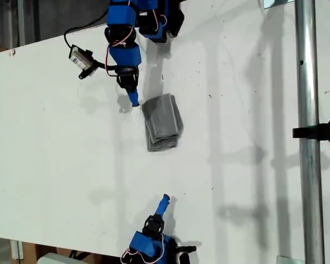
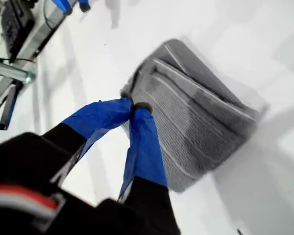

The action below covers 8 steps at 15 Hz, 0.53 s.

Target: Grasp corners of a towel and fold twice.

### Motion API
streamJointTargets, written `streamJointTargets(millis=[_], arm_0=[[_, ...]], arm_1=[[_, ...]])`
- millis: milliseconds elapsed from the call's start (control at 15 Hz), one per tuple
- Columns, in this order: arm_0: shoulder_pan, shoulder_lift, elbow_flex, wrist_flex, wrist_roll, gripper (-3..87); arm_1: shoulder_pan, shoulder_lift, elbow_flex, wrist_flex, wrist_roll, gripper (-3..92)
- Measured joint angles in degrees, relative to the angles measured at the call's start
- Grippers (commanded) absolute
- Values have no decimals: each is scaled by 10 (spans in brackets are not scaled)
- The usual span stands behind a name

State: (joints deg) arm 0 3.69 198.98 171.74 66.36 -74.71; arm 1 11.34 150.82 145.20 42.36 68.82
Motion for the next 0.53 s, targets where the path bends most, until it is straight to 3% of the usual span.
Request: streamJointTargets(millis=[200,400,533], arm_0=[[-9,0,54,1,-2,69],[-34,2,67,47,-40,70],[-60,2,67,71,-134,69]], arm_1=[[-6,323,94,279,44,-2],[-14,371,163,363,83,-2],[-11,370,207,399,144,103]])
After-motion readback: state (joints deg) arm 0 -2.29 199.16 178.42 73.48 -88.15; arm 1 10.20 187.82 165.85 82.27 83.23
